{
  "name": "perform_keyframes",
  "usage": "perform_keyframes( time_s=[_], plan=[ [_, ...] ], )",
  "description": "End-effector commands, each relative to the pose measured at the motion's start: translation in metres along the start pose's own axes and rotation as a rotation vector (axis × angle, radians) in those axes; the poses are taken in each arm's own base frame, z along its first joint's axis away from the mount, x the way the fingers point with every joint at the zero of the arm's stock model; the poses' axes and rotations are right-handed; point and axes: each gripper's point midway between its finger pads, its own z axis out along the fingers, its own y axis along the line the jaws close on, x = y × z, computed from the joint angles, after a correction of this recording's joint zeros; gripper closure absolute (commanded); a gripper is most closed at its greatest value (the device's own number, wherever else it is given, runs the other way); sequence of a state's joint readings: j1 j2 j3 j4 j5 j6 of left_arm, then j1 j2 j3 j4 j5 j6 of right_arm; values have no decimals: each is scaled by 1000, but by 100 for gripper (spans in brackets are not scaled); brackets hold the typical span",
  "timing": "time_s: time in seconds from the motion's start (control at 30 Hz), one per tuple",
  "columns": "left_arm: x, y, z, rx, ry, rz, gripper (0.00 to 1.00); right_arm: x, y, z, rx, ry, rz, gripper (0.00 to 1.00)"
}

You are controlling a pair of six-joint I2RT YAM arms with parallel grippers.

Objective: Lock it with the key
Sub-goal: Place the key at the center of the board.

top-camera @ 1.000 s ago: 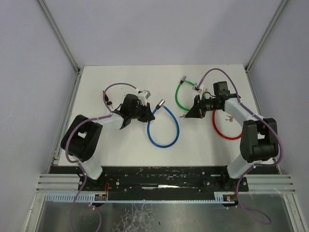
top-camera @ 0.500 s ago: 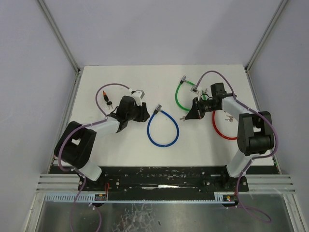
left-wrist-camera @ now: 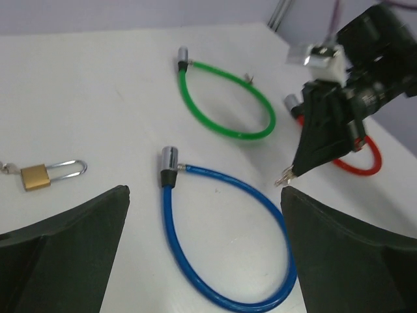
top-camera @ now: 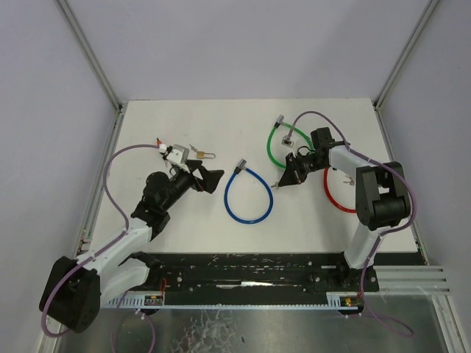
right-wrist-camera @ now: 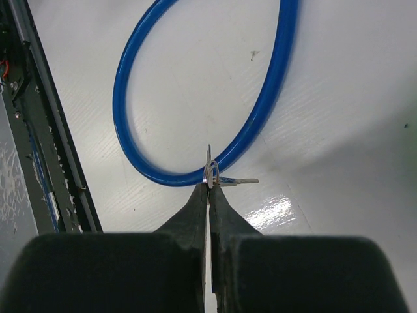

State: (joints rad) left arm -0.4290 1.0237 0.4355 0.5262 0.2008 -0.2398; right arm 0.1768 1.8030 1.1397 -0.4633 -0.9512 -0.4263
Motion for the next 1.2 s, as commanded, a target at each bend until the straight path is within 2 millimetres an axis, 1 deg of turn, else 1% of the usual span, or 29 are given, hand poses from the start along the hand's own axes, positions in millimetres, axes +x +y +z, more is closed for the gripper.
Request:
perform_keyframes(
  time_s=[0.0, 0.17, 0.3, 0.4, 0.53, 0.6, 0.67, 0.73, 0.87, 0.97, 1.17],
  plan=[
    [-46, -15, -17, 52, -210, -12, 0, -4, -2, 7, 17, 39, -20, 99],
    [-55, -21, -27, 63, -232, -12, 0, 2, -9, 12, 37, 74, -5, 97],
    [-55, -21, -28, 65, -229, -12, 0, 7, -12, 14, 42, 96, 14, 95],
    [-51, -20, -26, 63, -216, -16, 0, 10, -13, 15, 41, 111, 27, 92],
    [-50, -22, -26, 73, -209, -22, 0, 10, -14, 15, 46, 118, 24, 79],
    [-53, -26, -27, 89, -220, -28, 0, 8, -15, 12, 62, 119, 6, 70],
    [-58, -34, -31, 129, -240, -32, 0, 4, -14, 7, 86, 115, -26, 63],
    [-64, -41, -36, 163, -261, -41, 0, -2, -14, 1, 117, 104, -66, 57],
    [-74, -51, -43, 202, -287, -53, 0, -13, -13, -13, 184, 79, -163, 51],
    [-79, -55, -46, 215, -299, -64, 0, -23, -8, -24, 224, 57, -251, 48],
    [-94, -73, -57, 295, -331, -83, 0, -47, 19, -52, 258, -12, -467, 42]
  ],
)
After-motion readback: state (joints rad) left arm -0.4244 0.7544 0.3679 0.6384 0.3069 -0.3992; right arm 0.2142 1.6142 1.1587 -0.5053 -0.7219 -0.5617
